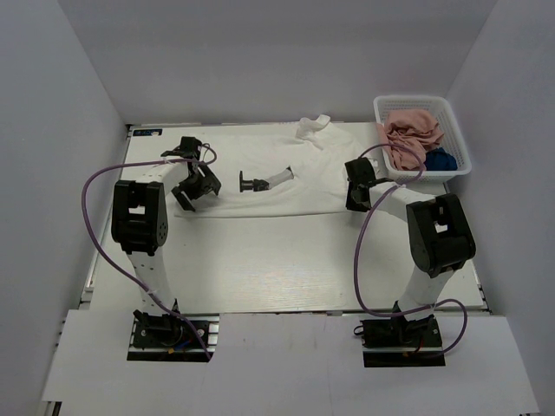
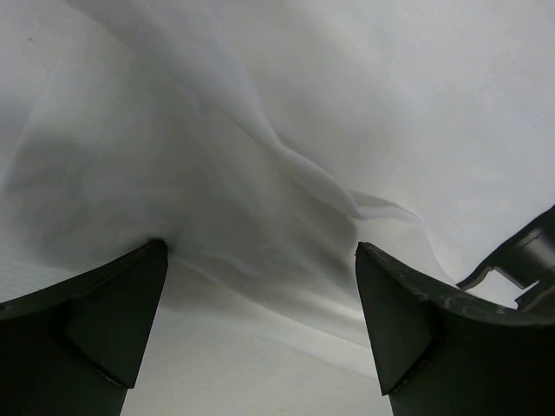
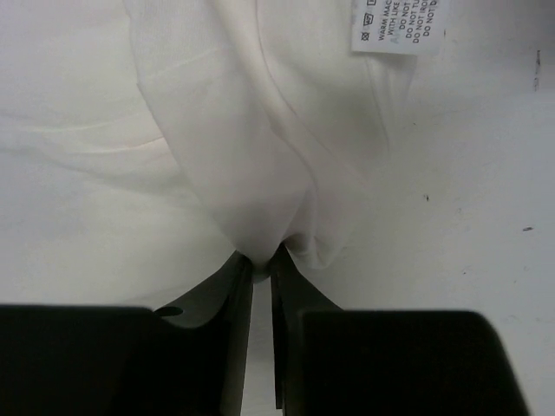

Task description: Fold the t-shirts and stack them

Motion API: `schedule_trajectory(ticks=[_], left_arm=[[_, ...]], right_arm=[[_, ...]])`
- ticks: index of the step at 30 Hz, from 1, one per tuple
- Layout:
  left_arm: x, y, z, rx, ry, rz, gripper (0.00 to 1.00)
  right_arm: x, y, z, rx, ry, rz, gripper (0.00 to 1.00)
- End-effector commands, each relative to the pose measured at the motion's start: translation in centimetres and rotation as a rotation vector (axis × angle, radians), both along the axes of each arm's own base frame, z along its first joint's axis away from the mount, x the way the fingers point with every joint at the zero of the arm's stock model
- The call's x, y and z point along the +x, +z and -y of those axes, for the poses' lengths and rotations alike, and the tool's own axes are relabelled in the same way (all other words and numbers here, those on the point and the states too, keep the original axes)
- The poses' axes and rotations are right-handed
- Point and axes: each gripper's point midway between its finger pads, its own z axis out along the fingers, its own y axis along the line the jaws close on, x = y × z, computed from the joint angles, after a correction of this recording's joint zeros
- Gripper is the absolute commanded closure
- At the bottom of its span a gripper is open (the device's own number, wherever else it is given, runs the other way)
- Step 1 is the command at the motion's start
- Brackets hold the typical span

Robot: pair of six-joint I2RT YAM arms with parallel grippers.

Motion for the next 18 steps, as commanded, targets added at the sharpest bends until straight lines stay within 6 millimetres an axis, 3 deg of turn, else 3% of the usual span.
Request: schedule_trajectory(ticks=[1,7,9,13,14,17,18], left_arm=[[-1.6,-0.9,-2.4,0.096,0.039,-0.074,0.0],[-1.5,-0.9,-4.0,0.163,0.067,-0.078,0.0],[-2.0,-1.8,-4.3,0.179,0.067,-0.111,0.0],[-2.6,-2.7,-5.2,0.212,0.081,-0.148,0.0],[-2.8,-3.2,-4.9,0.197,0.076,-0.16,0.0],[-2.8,-3.6,-4.7,0.186,0.083,-0.168,0.0],[-2.8,-3.5,-5.4,0.2,0.095,-0.167,0.0]], right_arm=[[0.9,1.3,2.0,-0.117,0.002,0.021,0.85],[-0.1,3.8,3.4,-0.232,0.131,-0.026,0.79],[-0.3,4.0,3.8,-0.262,0.155,-0.033,0.77],[-0.9,3.7,5.6,-0.341,0.142,-0.072,0.67],[-1.1,3.5,5.6,-0.347,0.153,-0.086,0.59],[-1.9,2.4,6.4,-0.38,0.134,-0.148,0.59],[-1.9,2.6,7.1,-0.414,0.102,-0.147,0.68]])
